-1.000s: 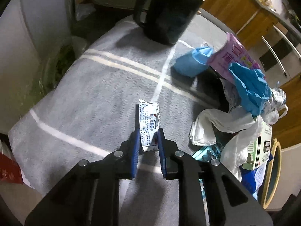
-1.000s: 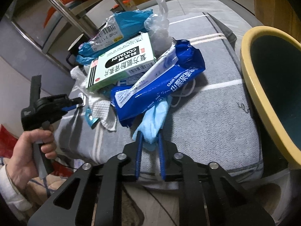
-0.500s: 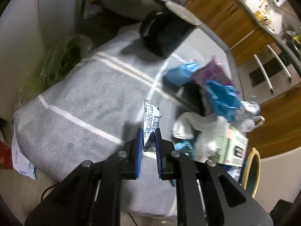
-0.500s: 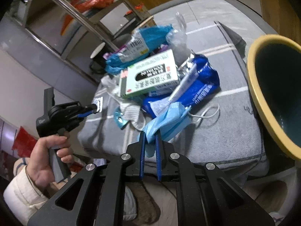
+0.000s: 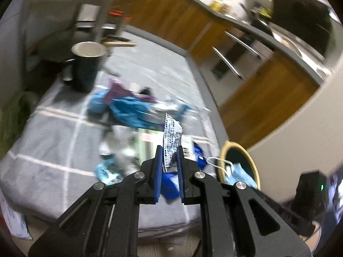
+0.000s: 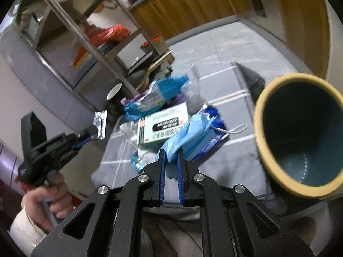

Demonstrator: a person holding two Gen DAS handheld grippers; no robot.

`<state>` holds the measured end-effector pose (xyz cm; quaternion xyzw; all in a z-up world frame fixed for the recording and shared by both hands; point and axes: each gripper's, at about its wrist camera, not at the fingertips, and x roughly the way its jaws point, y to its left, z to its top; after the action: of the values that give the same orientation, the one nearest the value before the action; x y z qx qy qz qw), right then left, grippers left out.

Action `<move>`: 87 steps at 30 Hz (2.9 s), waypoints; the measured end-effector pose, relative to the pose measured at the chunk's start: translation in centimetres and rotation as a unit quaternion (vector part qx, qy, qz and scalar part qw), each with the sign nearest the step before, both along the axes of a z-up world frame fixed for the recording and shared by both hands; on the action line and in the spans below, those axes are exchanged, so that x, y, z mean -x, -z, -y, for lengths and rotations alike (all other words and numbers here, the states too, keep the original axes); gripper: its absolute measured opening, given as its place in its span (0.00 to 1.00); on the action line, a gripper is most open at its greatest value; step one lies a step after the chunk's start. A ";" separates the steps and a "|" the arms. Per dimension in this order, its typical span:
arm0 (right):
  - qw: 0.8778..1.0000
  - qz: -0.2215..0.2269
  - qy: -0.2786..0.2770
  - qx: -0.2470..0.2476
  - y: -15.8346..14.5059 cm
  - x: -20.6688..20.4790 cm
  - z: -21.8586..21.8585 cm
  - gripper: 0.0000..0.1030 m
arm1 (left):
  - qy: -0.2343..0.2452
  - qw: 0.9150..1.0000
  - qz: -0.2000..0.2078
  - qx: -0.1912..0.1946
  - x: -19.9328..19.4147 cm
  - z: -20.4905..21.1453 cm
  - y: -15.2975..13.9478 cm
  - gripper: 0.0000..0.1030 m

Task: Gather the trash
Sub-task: 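Carry both items to the yellow-rimmed bin and open right gripper to drop the mask, then lower left gripper into the bin and open it to drop the sachet, then move left gripper to the crumpled blue-and-white snack bag and grasp it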

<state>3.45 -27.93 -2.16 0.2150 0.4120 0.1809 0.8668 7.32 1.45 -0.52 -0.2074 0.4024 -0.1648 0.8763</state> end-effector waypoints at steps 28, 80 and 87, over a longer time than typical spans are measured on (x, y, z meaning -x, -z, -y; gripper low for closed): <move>0.978 -0.098 0.162 0.083 5.8 0.3 11.5 0.25 | 0.203 0.978 -0.033 -0.039 -3.1 20.7 3.0 0.12; 0.984 -0.042 0.160 0.074 3.0 -0.4 8.2 0.58 | 0.157 0.976 -0.035 -0.147 -4.6 12.9 1.2 0.70; 0.989 -0.041 0.121 0.081 2.8 -1.2 5.1 0.59 | 0.121 0.977 -0.049 -0.171 -5.1 7.9 0.5 0.72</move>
<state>4.64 -33.08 -4.91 0.1999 0.4313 0.0321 0.8792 12.40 -6.42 -1.01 -0.0124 0.4889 -0.1878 0.8518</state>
